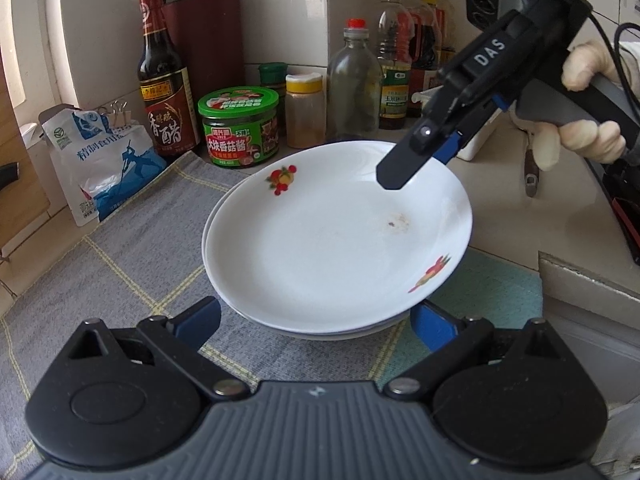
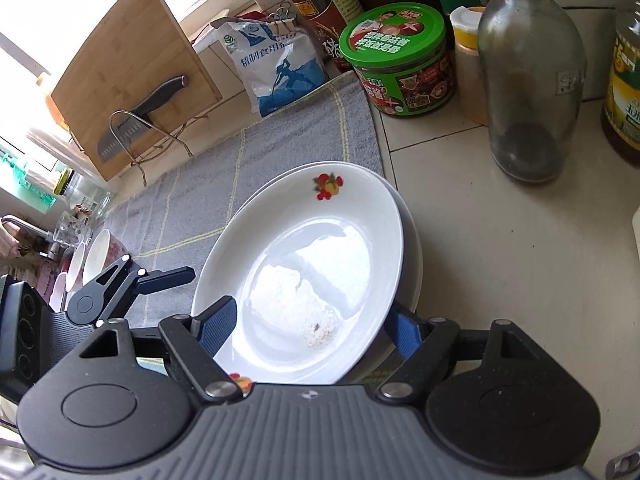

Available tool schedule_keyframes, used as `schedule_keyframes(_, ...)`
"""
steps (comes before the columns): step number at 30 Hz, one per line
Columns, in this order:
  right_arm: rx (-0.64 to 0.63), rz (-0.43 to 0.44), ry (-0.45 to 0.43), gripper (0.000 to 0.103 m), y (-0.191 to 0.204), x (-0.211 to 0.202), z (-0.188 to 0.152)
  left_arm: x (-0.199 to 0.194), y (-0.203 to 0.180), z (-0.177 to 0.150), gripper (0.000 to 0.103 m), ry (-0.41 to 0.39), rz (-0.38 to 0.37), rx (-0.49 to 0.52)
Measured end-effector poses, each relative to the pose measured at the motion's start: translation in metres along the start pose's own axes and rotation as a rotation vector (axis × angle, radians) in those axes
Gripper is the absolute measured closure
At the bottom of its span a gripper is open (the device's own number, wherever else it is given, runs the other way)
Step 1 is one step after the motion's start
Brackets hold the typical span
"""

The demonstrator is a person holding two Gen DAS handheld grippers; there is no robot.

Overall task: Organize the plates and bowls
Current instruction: 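Lower the held plate onto the stacked plates with the right tool, then open the right tool and withdraw from the plate stack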

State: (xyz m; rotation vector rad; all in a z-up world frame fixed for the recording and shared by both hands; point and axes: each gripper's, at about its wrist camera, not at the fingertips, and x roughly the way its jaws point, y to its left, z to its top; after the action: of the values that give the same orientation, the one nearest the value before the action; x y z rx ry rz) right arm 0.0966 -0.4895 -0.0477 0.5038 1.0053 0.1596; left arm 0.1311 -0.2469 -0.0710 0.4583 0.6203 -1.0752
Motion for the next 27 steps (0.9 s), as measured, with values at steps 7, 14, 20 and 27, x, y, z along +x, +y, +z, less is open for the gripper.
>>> schedule_keyframes(7, 0.003, -0.011, -0.007, 0.019, 0.003, -0.004, -0.005, 0.001, 0.001, -0.001, 0.003, 0.0, 0.004, -0.007)
schedule_keyframes(14, -0.009, -0.044, -0.013, 0.019, 0.009, -0.007, -0.009, 0.001, 0.001, -0.001, 0.003, -0.001, 0.001, -0.011)
schedule_keyframes(20, -0.023, -0.063, -0.012, 0.018, 0.012, -0.008, -0.014, 0.001, -0.001, -0.001, 0.003, 0.0, -0.002, -0.011)
schedule_keyframes(27, -0.05, -0.099, -0.003, 0.018, 0.017, -0.006, -0.021, 0.001, -0.001, -0.002, 0.003, 0.002, -0.006, -0.018)
